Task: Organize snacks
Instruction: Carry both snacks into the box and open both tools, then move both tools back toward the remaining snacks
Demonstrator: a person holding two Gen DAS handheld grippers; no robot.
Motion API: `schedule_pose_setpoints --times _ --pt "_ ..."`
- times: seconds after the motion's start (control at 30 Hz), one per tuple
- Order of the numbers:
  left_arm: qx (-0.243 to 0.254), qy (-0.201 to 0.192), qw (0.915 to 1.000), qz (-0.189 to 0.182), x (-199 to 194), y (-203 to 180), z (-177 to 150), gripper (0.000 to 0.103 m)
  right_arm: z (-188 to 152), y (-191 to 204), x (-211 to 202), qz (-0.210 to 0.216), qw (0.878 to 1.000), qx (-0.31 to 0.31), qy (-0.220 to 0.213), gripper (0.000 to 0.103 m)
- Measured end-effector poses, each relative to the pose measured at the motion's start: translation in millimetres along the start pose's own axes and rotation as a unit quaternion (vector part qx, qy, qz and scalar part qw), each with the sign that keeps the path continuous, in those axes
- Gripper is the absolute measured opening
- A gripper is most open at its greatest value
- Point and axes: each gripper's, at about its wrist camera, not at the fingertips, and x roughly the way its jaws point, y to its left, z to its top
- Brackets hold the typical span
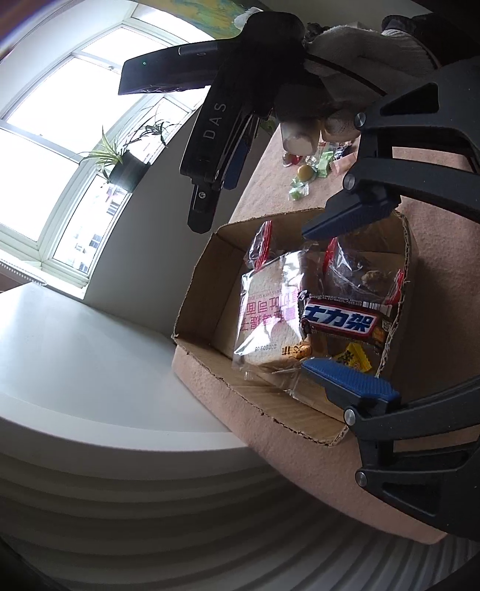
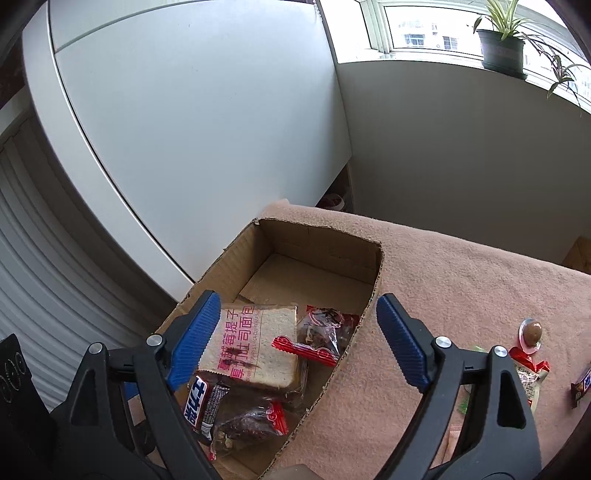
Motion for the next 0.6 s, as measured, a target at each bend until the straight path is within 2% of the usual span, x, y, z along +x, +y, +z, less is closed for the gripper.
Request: schedule_pose_setpoints --times 0.33,0.6 --pt "0.019 0.003 0.9998 -0.008 -0.9 -17.1 -2.5 0.066 -10.8 -26.1 -25.2 -0.008 1.000 0.019 -0.004 0.093" --pt "0.035 0.010 0.9990 -0.026 0.9 -42.2 -7.6 0.066 -31.0 -76.9 -67.3 -0.042 0.998 0.041 -0.016 0.093"
